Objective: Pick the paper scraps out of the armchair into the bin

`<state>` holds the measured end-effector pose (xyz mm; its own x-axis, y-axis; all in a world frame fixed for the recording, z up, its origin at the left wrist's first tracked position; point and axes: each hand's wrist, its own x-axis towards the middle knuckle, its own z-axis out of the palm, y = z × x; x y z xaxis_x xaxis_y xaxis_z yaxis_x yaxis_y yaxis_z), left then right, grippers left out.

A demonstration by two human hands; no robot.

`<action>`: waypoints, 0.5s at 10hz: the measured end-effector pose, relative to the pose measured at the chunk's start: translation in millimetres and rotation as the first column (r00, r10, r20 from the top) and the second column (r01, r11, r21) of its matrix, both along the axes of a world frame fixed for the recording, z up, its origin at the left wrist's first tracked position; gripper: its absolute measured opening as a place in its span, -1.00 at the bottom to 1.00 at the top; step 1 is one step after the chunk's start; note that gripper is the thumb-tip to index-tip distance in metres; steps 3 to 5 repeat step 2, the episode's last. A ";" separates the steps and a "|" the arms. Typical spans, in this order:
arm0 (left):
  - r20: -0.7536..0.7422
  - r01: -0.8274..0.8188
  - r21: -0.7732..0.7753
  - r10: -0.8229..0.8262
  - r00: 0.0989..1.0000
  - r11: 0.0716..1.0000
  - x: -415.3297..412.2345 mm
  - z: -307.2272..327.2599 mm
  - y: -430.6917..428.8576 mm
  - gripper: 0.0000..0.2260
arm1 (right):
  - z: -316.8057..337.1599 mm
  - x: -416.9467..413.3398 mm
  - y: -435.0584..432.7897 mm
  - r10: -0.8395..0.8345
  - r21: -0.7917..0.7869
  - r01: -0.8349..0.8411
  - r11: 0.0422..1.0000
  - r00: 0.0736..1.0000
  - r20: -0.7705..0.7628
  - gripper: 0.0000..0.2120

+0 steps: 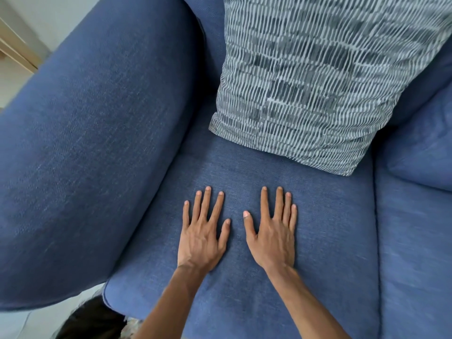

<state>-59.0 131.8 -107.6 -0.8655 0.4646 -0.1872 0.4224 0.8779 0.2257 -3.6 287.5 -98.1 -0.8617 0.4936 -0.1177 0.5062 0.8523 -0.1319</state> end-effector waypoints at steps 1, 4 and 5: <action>-0.014 0.006 0.019 -0.005 1.000 1.000 -0.3 0.9 0.8 -0.43 | 9.9 -1.2 0.8 -0.016 -0.105 0.010 0.994 0.998 -0.064 -0.32; -0.039 -0.002 0.022 0.003 0.999 1.000 0.7 0.1 1.6 -0.43 | 33.2 -4.5 10.7 -0.147 -0.364 0.068 0.929 0.970 -0.193 -0.30; -0.039 -0.002 0.022 0.003 0.999 1.000 0.7 0.1 1.6 -0.43 | 33.2 -4.5 10.7 -0.147 -0.364 0.068 0.929 0.970 -0.193 -0.30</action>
